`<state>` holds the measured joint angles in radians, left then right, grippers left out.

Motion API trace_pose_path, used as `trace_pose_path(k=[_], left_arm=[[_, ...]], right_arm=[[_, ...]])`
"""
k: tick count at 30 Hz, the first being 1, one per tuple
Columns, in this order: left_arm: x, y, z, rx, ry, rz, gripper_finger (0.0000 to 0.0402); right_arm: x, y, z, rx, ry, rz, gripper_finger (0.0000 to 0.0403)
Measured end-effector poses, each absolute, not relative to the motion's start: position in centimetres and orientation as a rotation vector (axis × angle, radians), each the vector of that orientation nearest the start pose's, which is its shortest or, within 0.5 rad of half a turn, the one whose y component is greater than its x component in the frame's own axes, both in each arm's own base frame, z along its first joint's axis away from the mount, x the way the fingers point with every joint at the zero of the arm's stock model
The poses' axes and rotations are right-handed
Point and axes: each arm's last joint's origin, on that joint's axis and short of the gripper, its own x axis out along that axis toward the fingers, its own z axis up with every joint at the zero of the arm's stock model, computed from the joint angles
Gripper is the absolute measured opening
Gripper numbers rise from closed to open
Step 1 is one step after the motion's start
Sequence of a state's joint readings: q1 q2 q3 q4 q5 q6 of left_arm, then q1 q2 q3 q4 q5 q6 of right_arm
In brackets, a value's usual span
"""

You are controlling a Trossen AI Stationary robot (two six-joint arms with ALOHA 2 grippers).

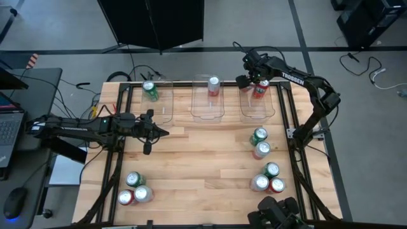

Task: Sort soda cans
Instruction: Put the red soda can into the right transparent bin

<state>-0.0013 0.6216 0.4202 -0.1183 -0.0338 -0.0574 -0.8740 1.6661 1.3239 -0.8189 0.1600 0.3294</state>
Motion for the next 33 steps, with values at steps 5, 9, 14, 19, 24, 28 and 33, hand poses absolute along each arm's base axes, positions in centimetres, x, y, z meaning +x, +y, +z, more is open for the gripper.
trace_pose_path(k=[5,9,14,19,24,28,33], left_arm=[[14.9,0.1,23.6,-0.051,0.326,0.042,0.0002],[14.9,0.1,23.6,-0.053,0.326,0.042,0.0002],[14.9,0.1,23.6,-0.054,0.326,0.042,0.0002],[14.9,0.1,23.6,-0.054,0.326,0.042,0.0002],[14.9,0.1,23.6,-0.055,0.326,0.042,0.0002],[14.9,0.1,23.6,-0.055,0.325,0.042,0.0002],[14.9,0.1,23.6,-0.055,0.325,0.042,0.0002]], right_arm=[[21.3,-26.3,25.4,0.669,0.945,-1.108,0.0324],[21.4,-26.4,25.5,0.658,0.927,-1.11,0.032],[21.4,-26.4,25.4,0.657,0.924,-1.11,0.031],[21.1,-26.2,24.0,0.666,0.951,-1.105,0.0288],[21.0,-26.0,23.7,0.653,0.989,-1.09,0.0289],[21.0,-26.0,23.7,0.646,0.981,-1.089,0.0309],[21.1,-26.1,23.8,0.647,0.964,-1.095,0.0325]])
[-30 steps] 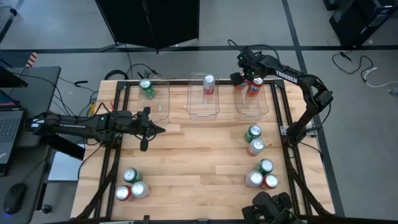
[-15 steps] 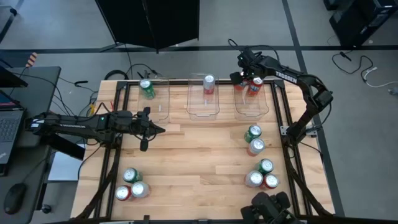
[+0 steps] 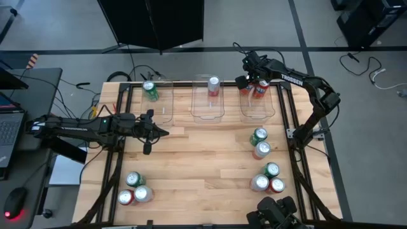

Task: Sort soda cans
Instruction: Put the red soda can into the right transparent bin

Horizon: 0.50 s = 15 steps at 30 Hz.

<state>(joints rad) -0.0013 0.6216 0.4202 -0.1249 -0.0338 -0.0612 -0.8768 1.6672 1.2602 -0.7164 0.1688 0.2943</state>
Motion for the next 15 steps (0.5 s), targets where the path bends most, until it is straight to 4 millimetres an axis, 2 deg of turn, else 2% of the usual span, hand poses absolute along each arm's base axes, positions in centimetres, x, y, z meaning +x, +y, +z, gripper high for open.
trace_pose_path(k=[15], left_arm=[[14.9,0.08,23.58,-0.055,0.328,0.042,0.0002]], right_arm=[[21.28,-26.15,23.93,0.625,0.961,-1.074,0.0326]])
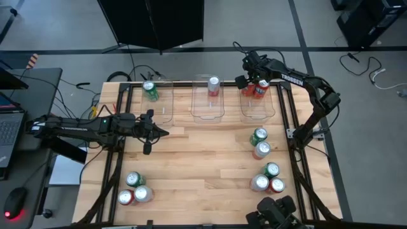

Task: Sort soda cans
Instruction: Put the red soda can into the right transparent bin, then put the pink-white soda can into the middle transparent bin

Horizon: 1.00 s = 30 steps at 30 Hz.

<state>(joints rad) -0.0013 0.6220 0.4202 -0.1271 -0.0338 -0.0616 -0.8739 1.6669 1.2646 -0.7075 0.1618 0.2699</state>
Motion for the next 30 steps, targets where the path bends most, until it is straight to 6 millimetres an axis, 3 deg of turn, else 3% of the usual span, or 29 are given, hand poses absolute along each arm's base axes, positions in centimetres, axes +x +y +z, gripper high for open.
trace_pose_path(k=[5,12,17,25,27,30], left_arm=[[14.9,0.1,23.6,-0.055,0.327,0.042,0.0002],[14.9,0.1,23.6,-0.053,0.326,0.042,0.0002],[14.9,0.1,23.6,-0.05,0.326,0.041,0.0002],[14.9,0.1,23.6,-0.031,0.328,0.038,0.0002],[14.9,0.1,23.5,-0.031,0.332,0.038,0.0002],[14.9,0.1,23.5,-0.031,0.337,0.038,0.0002]], right_arm=[[21.7,-26.3,25.6,0.562,0.948,-1.066,0.0319],[23.3,-24.1,30.5,0.45,0.974,-0.96,0.0288],[25.2,-20.0,32.7,0.364,1.088,-0.81,0.0212],[27.8,-11.4,33.5,0.385,1.266,-0.638,0.0029],[28.2,-9.1,33.3,0.424,1.305,-0.626,0.0009],[28.4,-5.8,33.2,0.457,1.358,-0.627,0.0026]])
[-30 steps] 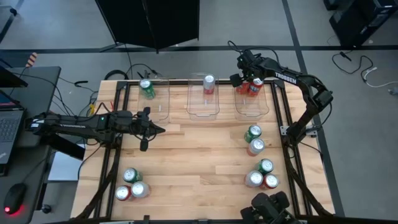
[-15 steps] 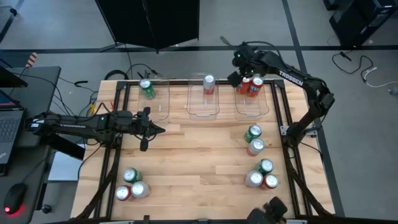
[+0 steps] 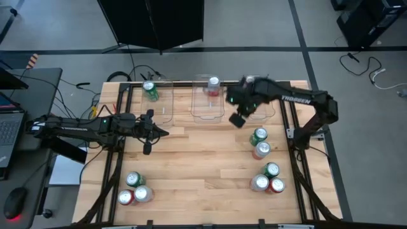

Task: Sort soda cans
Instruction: Put the pink-white soda can into the middle transparent bin

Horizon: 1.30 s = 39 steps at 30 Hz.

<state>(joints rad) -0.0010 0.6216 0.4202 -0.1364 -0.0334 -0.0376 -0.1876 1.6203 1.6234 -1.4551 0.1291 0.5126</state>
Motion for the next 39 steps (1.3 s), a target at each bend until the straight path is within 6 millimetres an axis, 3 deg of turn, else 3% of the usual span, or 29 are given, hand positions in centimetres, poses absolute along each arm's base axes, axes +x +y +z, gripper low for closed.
trace_pose_path(k=[6,13,19,23,29,34,39], left_arm=[[14.9,0.1,23.5,-0.031,0.336,0.038,0.0002],[14.9,0.1,23.5,-0.037,0.335,0.039,0.0002],[14.9,0.1,23.5,-0.05,0.337,0.041,0.0002],[14.8,0.1,23.4,-0.051,0.349,0.042,0.0002],[14.8,0.1,23.4,-0.066,0.349,0.044,0.0002],[14.8,0.1,23.4,-0.073,0.35,0.046,0.0002],[14.8,0.1,23.3,-0.076,0.354,0.046,0.0002]], right_arm=[[27.8,0.4,33.1,0.504,1.428,-0.691,0.0066],[27.0,7.0,33.1,0.592,1.35,-0.77,0.0117],[25.5,10.8,32.1,0.625,1.287,-0.877,0.0199],[24.7,11.5,30.1,0.65,1.324,-0.973,0.0266],[23.8,10.9,27.0,0.619,1.438,-1.068,0.0349],[23.5,9.8,25.5,0.568,1.488,-1.108,0.0376],[23.8,8.6,24.5,0.558,1.518,-1.104,0.0376]])
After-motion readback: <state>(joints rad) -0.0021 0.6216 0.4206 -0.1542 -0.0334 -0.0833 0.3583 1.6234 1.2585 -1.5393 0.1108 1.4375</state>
